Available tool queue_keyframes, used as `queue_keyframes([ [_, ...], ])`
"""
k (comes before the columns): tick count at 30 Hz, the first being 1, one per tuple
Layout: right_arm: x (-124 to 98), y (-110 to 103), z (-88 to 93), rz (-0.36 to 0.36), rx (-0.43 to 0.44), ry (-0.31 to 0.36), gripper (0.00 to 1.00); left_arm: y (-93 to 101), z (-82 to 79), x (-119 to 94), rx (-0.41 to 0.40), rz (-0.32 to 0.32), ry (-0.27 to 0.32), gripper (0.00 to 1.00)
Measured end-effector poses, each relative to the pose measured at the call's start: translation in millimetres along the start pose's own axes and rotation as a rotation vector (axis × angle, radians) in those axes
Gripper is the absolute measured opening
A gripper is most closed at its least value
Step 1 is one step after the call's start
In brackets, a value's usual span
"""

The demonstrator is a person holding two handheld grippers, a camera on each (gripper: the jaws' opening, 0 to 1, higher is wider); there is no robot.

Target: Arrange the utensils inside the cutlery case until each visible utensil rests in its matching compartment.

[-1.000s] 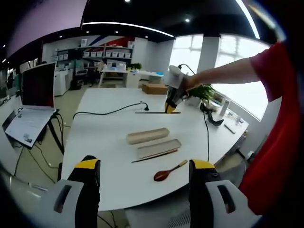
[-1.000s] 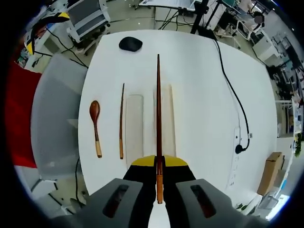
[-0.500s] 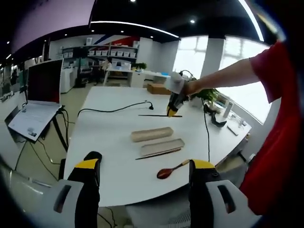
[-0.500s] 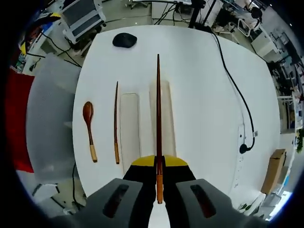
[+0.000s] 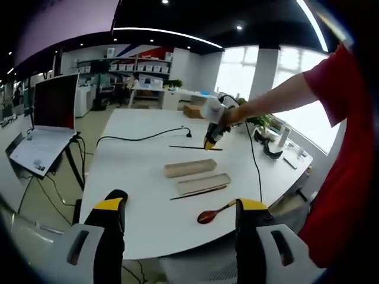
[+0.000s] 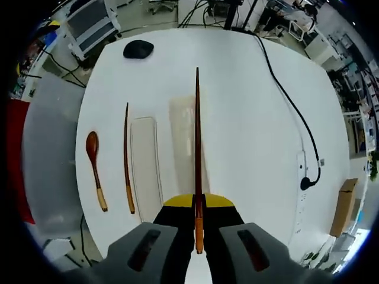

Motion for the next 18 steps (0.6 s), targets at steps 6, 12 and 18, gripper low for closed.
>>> queue_keyframes([
  [6,17,1,-2.1,-0.005,-0.010,0.006,0.00,-2.8,1.8,4,-0.012,-0.010,-0.025,0.77],
  [12,34,2,-0.7,-0.013,-0.019,-0.008,0.00,-4.7,3.2,6,-0.019,-0.018,-0.043,0.77],
  [18,55,0,2.6,-0.028,-0.021,-0.028,0.00,-5.2,5.7,5,-0.028,-0.027,-0.062,0.76],
])
Point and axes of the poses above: the point that each gripper's makers call its tool centre point, and the gripper's own axes: x roughly forward along the fingers, y roughly to its right, z roughly out of its underside, the point moved 10 cm from there along -x, roughly backward along the fingers, and after that the axes turned 7 degrees about -z, right-handed, at the moved point
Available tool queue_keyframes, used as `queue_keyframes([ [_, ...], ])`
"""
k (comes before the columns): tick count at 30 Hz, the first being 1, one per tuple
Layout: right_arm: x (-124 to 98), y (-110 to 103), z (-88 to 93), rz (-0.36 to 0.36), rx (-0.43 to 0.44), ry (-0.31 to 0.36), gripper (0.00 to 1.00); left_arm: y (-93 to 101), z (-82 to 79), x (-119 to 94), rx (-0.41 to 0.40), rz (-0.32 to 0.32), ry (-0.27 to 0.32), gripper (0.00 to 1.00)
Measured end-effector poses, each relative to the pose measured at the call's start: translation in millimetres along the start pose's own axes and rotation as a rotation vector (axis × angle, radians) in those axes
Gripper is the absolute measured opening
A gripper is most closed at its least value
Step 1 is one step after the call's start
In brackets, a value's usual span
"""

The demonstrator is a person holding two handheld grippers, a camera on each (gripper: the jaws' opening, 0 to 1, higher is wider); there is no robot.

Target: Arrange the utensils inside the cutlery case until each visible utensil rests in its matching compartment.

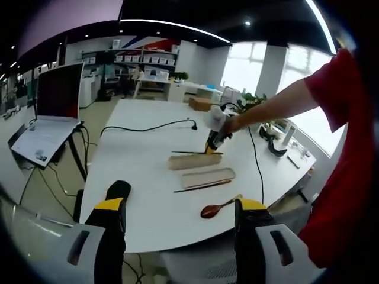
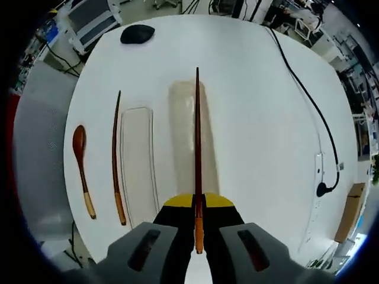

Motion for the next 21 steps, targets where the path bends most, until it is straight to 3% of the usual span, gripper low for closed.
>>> queue_keyframes([
  [9,15,9,2.5,0.009,0.008,-0.029,0.00,-1.8,1.3,2,-0.002,-0.005,-0.021,0.76],
  [21,24,11,-0.2,-0.007,0.065,0.014,0.01,-3.6,-0.8,2,-0.006,-0.016,-0.019,0.75],
])
Point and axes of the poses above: the point that each gripper's makers call its tool centre point, and the gripper's own axes: x roughly forward along the fingers, y roughly to its right, z roughly out of its underside, the point moved 10 cm from there along -x, roughly backward along the fingers, and after that the axes turned 7 degrees about -z, right-handed, at the moved point
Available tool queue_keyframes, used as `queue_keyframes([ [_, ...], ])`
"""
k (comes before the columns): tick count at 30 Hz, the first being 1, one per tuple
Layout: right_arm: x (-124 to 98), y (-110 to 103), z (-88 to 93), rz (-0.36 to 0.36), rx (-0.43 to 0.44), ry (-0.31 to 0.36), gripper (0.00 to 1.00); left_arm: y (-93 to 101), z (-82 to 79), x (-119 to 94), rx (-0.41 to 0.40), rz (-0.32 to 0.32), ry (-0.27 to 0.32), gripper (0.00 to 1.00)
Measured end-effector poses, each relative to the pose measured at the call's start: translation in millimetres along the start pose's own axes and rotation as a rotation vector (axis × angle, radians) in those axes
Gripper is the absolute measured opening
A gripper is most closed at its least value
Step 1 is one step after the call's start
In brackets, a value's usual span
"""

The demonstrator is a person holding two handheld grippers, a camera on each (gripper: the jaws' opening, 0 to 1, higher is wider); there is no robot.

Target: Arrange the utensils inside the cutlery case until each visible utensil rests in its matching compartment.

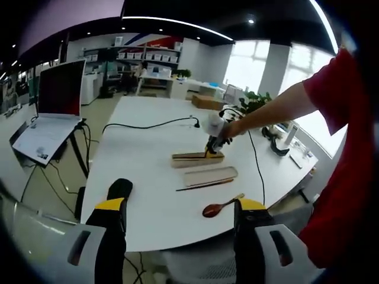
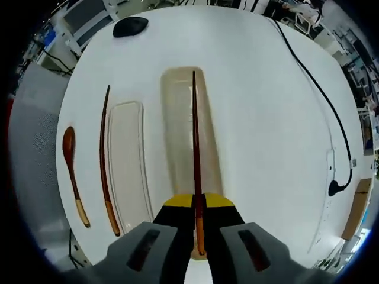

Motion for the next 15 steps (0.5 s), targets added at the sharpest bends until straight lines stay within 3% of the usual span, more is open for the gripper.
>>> queue_keyframes([
  [15,-18,-2,1.8,0.033,0.010,0.028,0.04,9.0,-2.8,-6,0.007,0.005,0.024,0.75],
])
Point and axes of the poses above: the point that each gripper's makers call its tool centre point, and the gripper's own axes: x roughly forward along the fingers, y roughly to its right, z roughly out of its underside, the point moved 10 cm from there along -x, roughly backward along the fingers, and after that the axes turned 7 degrees about -z, right-handed, at the moved point
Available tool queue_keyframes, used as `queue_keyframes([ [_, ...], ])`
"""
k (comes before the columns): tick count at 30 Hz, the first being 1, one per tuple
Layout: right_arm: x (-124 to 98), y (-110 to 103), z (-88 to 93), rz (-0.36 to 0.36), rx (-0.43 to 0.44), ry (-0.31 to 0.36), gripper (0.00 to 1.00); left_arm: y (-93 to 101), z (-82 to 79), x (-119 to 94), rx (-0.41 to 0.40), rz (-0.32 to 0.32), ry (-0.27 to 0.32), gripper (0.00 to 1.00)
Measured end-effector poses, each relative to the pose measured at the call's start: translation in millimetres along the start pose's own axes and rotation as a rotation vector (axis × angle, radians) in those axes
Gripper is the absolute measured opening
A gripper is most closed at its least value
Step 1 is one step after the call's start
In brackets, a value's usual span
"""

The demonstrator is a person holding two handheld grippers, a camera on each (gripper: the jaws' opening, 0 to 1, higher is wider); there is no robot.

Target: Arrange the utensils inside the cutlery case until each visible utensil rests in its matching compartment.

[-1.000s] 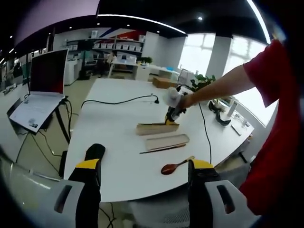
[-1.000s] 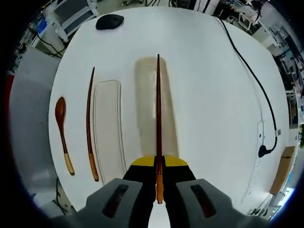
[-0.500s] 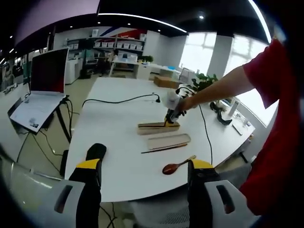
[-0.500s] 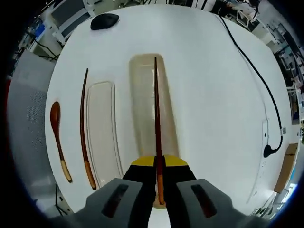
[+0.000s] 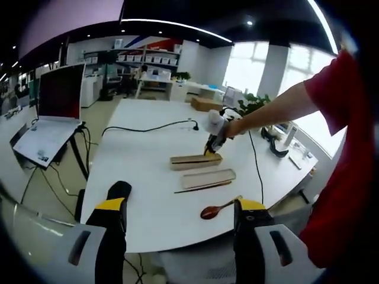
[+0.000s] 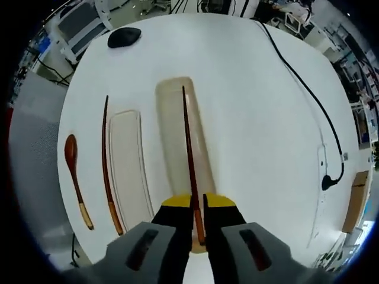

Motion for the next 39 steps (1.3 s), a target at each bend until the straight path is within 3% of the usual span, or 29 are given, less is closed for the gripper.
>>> queue_keyframes([
  [4,-4,-3,3.6,0.031,-0.011,-0.026,0.03,5.0,1.4,-2,0.000,0.007,0.010,0.75],
  [12,-17,-11,12.6,0.050,0.047,-0.014,0.02,10.6,0.3,-6,0.015,0.021,0.029,0.75],
  [23,-31,-32,24.5,0.069,0.025,0.023,0.07,19.2,-5.0,-18,0.053,0.040,0.063,0.75],
  [30,-38,-49,23.1,0.079,0.011,0.040,0.05,12.6,1.3,-25,0.050,0.028,0.059,0.75],
  [39,-41,-61,19.0,0.073,0.014,0.070,0.07,17.9,-4.2,-28,0.053,0.041,0.087,0.75],
])
Point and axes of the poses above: the point that each gripper's makers call its tool centre point, and the gripper's own axes: x roughly forward along the fingers, y roughly to its right, z roughly out of its underside, the point moved 10 cm from there along -x, roughly backward along the fingers, and after that the axes turned 7 degrees about -z, right-handed, at the moved point
